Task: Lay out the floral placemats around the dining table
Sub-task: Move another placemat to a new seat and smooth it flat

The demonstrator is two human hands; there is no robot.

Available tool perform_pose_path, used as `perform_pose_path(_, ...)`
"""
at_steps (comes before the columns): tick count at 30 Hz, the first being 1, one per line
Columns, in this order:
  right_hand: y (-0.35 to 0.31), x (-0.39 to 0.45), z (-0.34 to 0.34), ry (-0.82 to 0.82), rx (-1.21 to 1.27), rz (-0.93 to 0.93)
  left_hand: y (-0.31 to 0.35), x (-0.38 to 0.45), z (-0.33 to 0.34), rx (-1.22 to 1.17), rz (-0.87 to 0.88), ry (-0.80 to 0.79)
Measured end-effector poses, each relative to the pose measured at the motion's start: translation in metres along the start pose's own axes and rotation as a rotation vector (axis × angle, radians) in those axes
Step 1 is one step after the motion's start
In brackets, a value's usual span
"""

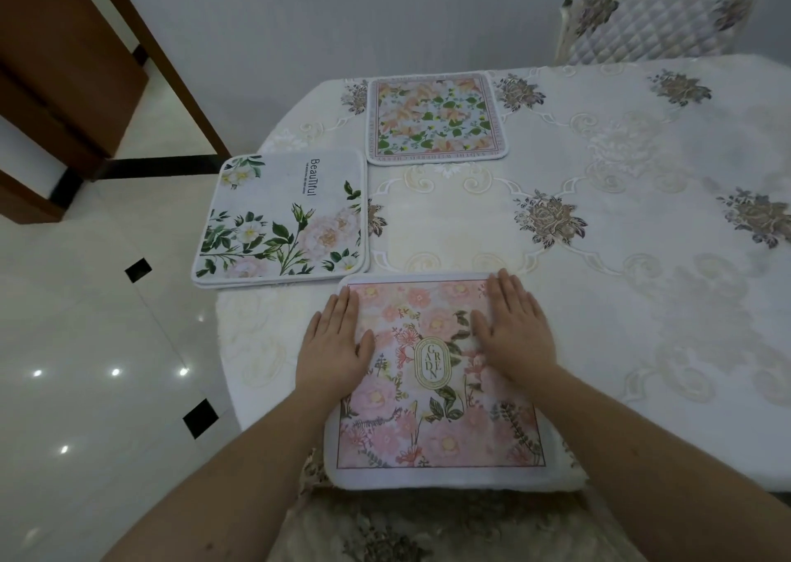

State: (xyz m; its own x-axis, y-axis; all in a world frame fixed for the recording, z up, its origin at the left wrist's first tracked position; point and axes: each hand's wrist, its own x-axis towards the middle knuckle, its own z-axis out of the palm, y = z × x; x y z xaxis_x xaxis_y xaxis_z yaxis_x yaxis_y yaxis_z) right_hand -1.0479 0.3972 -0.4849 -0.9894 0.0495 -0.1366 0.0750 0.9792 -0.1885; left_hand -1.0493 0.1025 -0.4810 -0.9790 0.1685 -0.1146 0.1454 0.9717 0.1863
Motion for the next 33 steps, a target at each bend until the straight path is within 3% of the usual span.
perform_pose_path(7,0.001,-0.022,-0.020,-0.006,0.010,0.087,-0.001,0.000,-0.015,0.105,-0.002,-0.059)
perform_pose_path(11,-0.033,-0.046,-0.021,-0.001,0.133,0.046,0.018,-0.023,-0.022,-0.028,-0.062,0.052)
perform_pose_path(15,-0.080,-0.068,-0.006,-0.067,0.163,-0.039,0.068,-0.044,-0.015,-0.161,0.089,0.046)
perform_pose_path(19,-0.087,-0.091,0.014,-0.130,0.008,-0.169,0.096,-0.061,0.007,-0.101,0.201,-0.072)
perform_pose_path(33,-0.036,-0.120,0.018,-0.054,-0.030,-0.174,0.042,-0.099,0.017,0.059,0.213,-0.086)
